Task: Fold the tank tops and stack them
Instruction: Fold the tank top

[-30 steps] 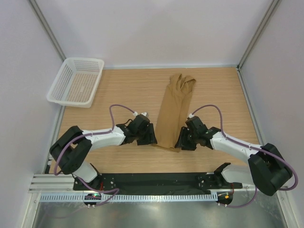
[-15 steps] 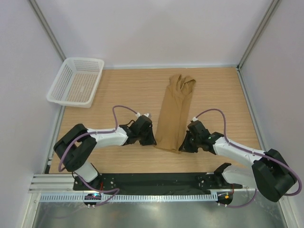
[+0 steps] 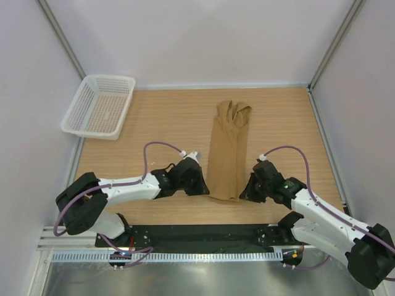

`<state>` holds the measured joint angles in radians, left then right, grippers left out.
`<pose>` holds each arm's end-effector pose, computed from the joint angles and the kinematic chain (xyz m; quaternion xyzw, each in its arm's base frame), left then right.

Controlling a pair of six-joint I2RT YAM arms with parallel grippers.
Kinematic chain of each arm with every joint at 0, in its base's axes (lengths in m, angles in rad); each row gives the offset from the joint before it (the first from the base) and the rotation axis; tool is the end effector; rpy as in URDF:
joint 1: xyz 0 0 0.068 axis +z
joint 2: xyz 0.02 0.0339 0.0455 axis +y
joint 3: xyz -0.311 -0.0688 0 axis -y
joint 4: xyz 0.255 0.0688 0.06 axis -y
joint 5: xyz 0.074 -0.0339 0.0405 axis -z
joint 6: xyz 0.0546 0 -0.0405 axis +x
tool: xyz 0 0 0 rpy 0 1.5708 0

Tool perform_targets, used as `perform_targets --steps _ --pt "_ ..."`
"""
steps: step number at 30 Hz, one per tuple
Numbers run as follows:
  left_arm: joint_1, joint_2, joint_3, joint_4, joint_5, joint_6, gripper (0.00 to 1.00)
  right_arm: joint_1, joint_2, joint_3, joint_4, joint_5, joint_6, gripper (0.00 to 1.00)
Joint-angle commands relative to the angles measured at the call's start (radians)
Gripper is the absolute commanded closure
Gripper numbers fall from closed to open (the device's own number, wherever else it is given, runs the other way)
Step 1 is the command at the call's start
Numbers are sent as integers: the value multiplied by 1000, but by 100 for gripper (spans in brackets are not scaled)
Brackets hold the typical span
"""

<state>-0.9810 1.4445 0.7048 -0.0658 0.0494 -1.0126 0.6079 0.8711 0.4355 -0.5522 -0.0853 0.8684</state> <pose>0.1639 -0.2497 0.2018 -0.0054 0.9274 -0.3259 0.1834 0.1179 0.0877 0.1910 0.1121 0.9504 0.2234 0.1849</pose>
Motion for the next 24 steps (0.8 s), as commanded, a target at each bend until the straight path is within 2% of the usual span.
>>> perform_targets --steps 1,5,13,20,24 --pt "-8 -47 4 -14 -29 -23 100 7 -50 66 -141 56 -14 99" --pt "-7 -47 76 -72 -40 -6 100 7 -49 167 -212 154 -51 98" --pt "22 17 258 -172 -94 60 100 4 139 343 -235 347 -111 98" --pt "83 120 419 -221 -86 120 100 -63 281 451 -186 374 -183 98" --pt "119 166 485 -229 -92 141 100 -193 322 488 -123 297 -241 98"
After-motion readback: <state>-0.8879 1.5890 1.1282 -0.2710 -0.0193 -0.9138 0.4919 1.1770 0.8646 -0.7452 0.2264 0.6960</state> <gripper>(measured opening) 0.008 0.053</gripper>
